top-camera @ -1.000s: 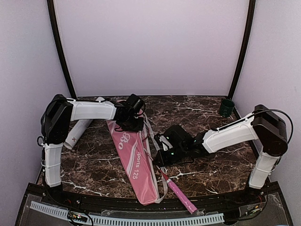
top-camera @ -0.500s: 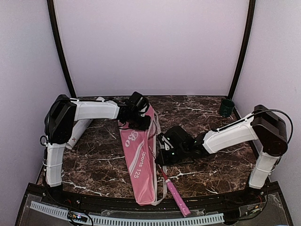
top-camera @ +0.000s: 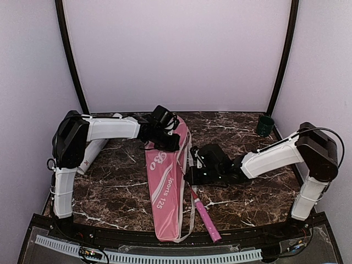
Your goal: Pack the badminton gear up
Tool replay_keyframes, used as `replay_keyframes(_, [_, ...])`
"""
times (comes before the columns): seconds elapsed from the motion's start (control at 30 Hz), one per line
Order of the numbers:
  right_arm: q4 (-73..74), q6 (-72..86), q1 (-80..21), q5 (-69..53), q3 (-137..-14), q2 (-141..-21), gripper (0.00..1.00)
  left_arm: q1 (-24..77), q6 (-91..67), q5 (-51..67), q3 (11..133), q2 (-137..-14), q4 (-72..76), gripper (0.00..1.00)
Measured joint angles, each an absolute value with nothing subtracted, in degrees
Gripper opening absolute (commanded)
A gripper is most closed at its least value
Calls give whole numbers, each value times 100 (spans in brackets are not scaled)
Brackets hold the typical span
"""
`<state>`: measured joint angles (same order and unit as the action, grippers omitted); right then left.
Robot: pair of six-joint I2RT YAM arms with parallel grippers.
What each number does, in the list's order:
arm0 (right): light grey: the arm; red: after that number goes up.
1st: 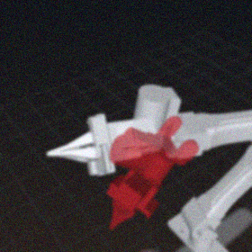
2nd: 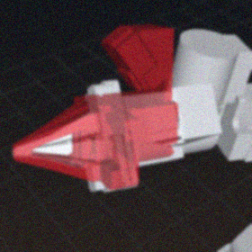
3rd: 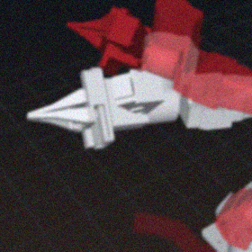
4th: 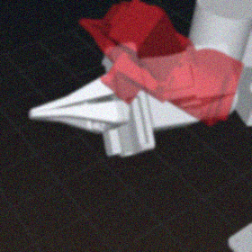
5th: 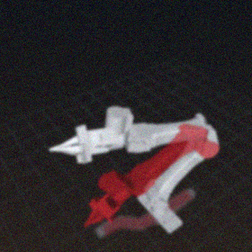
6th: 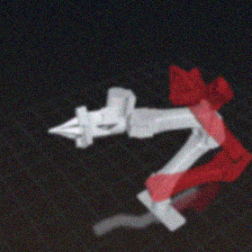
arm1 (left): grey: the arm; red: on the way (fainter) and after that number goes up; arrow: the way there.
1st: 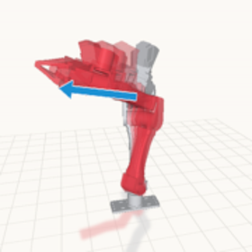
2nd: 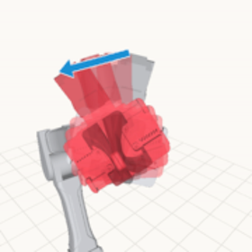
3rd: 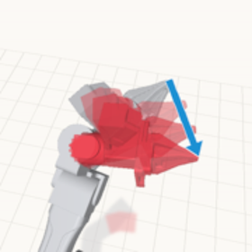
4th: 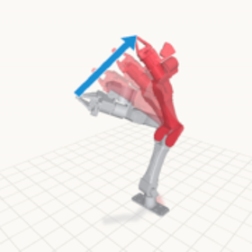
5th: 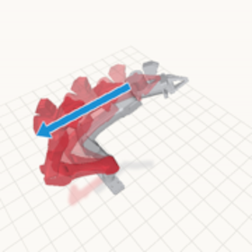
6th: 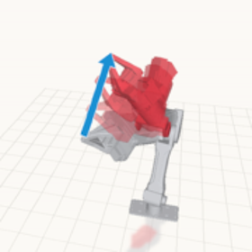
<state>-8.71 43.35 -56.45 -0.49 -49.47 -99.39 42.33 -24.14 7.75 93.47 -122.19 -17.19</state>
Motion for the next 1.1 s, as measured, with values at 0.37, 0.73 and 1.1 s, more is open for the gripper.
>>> replay_keyframes(0.37, [-2025,4379,-5380,-176,-5170,-10750,3,4213,-2418,1007,9360,-12219,-1634,0])
replay_keyframes(0.73, [-1918,3935,-5068,-972,-5358,-10300,52,3870,-2410,1461,9258,-12219,-1319,0])
replay_keyframes(1.1, [-331,3726,-5170,-2215,-4421,-8444,46,3815,-2335,1476,9258,-12226,-1251,0])
